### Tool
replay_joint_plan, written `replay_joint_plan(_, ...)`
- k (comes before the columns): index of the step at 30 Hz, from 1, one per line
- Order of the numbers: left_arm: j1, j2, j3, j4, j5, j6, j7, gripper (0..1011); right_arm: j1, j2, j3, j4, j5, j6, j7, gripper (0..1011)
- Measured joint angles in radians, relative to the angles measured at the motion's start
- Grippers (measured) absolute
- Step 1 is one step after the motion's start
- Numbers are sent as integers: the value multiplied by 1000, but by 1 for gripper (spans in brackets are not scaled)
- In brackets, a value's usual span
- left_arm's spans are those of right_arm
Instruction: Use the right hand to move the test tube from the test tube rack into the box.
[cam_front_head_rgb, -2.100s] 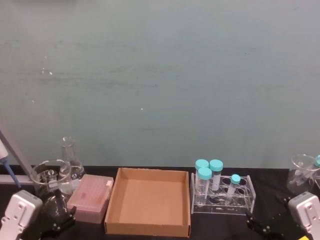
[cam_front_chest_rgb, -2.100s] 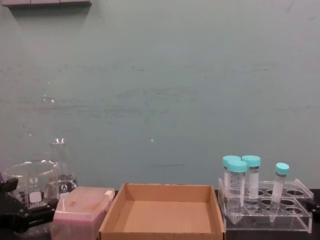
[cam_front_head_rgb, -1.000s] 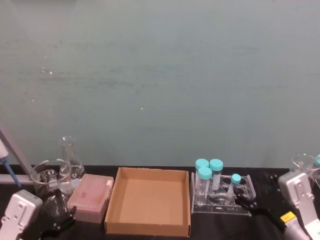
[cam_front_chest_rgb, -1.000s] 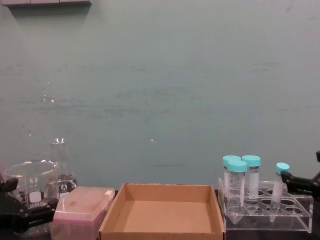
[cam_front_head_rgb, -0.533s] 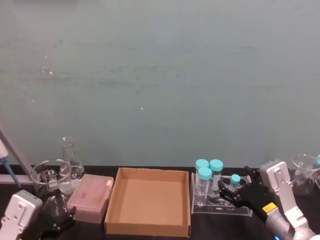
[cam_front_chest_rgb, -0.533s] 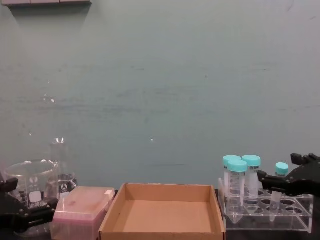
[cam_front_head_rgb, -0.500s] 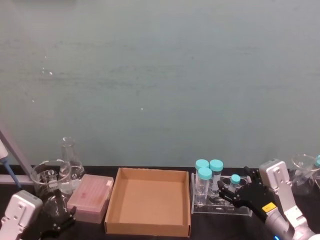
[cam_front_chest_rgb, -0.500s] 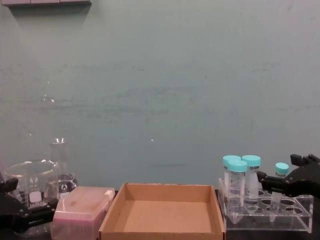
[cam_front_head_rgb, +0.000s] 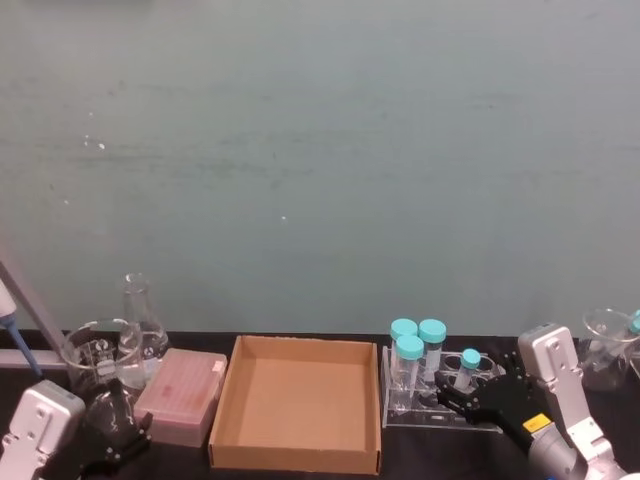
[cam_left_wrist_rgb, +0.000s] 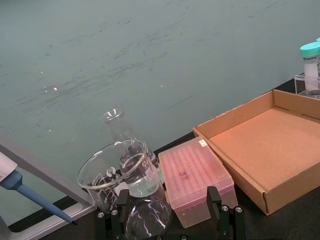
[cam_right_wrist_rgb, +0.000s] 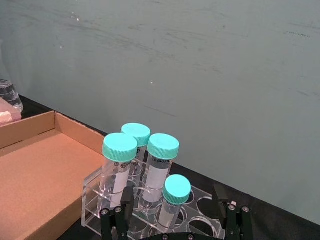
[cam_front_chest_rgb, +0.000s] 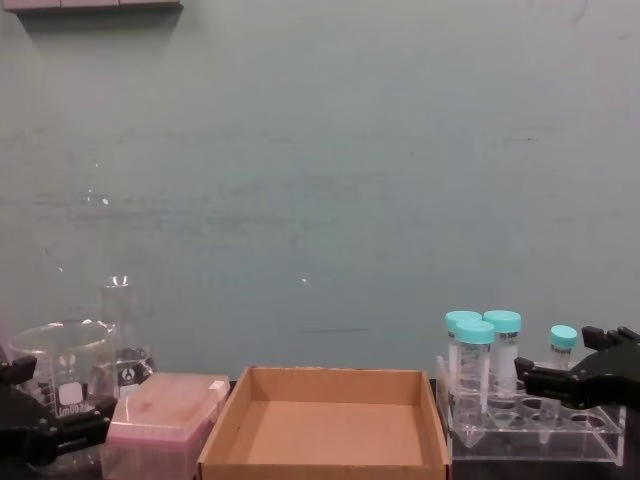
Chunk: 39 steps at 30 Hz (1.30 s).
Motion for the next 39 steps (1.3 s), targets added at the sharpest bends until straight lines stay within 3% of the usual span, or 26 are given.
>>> replay_joint_plan(6,0,0,0,0,0,0,0,1000,0,0,-1,-1,0,1,0,994)
replay_joint_plan(11,0,0,0,0,0,0,0,1000,0,0,-2,-1,0,2,0,885)
replay_joint_plan(22,0,0,0,0,0,0,0,1000,1,0,-3,-2,1,4,-1,564)
replay_joint_plan(24,0,0,0,0,0,0,0,1000,1,0,-3,-2,1,4,-1,462)
replay_joint_plan(31,0,0,0,0,0,0,0,1000,2,0,-3,-2,2,5,-2,242)
replay_joint_plan(39,0,0,0,0,0,0,0,1000,-1,-2,4,-3,-2,5,-3,209)
